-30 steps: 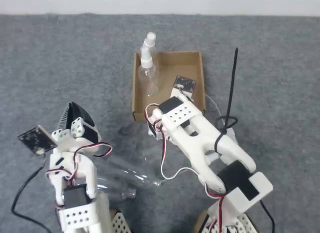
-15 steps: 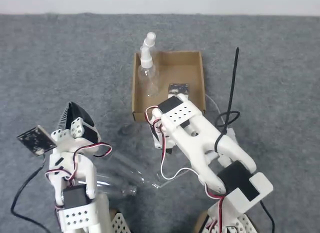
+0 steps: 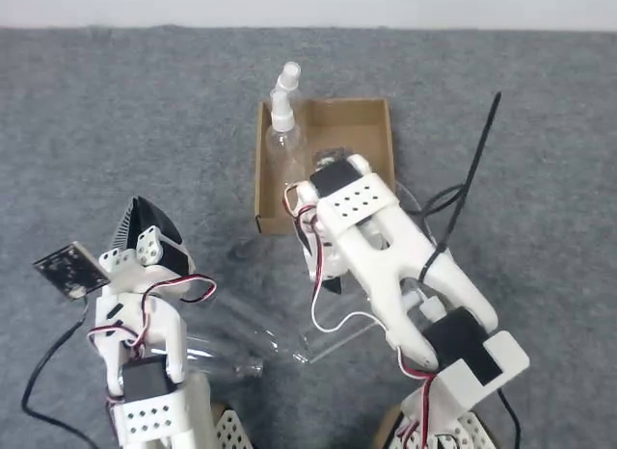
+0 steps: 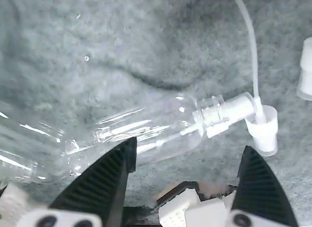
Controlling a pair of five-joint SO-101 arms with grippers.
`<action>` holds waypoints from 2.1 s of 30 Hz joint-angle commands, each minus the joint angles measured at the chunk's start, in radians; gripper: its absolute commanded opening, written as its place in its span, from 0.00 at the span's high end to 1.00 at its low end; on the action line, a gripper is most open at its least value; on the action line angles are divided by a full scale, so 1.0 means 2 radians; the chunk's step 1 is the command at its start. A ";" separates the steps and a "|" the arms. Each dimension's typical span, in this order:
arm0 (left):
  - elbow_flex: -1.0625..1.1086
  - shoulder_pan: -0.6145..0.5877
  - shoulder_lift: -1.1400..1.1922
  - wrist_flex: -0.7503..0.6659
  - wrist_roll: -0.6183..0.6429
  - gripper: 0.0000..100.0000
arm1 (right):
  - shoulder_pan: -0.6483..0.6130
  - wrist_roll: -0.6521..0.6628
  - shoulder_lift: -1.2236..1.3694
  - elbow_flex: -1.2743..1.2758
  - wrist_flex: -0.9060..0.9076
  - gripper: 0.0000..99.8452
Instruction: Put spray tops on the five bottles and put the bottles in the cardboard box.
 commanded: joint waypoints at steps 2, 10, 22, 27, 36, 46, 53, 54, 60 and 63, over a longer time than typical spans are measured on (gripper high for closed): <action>-0.007 -0.002 -0.009 -0.013 -0.005 0.98 | 0.005 0.006 -0.010 -0.060 0.048 0.71; -0.007 -0.002 -0.009 -0.013 -0.005 0.98 | 0.005 -0.044 -0.010 -0.085 0.053 0.71; -0.007 -0.002 -0.009 -0.013 -0.005 0.98 | 0.005 -0.082 -0.144 -0.052 0.051 0.71; -0.007 -0.002 -0.009 -0.013 -0.005 0.98 | 0.007 -0.082 -0.182 -0.004 0.049 0.71; -0.007 -0.002 -0.008 -0.013 -0.005 0.98 | 0.007 -0.123 -0.182 0.072 0.008 0.71; -0.007 -0.002 -0.008 -0.012 -0.005 0.98 | 0.005 -0.160 -0.182 0.173 -0.144 0.71; -0.007 -0.002 -0.008 -0.012 -0.005 0.98 | 0.003 -0.200 -0.182 0.218 -0.207 0.71; -0.007 -0.002 -0.008 -0.012 -0.005 0.98 | 0.003 -0.200 -0.182 0.224 -0.214 0.71; -0.007 -0.002 -0.008 -0.012 -0.005 0.98 | 0.003 -0.217 -0.182 0.284 -0.294 0.72; -0.007 -0.002 -0.008 -0.012 -0.005 0.98 | 0.003 -0.224 -0.182 0.296 -0.311 0.72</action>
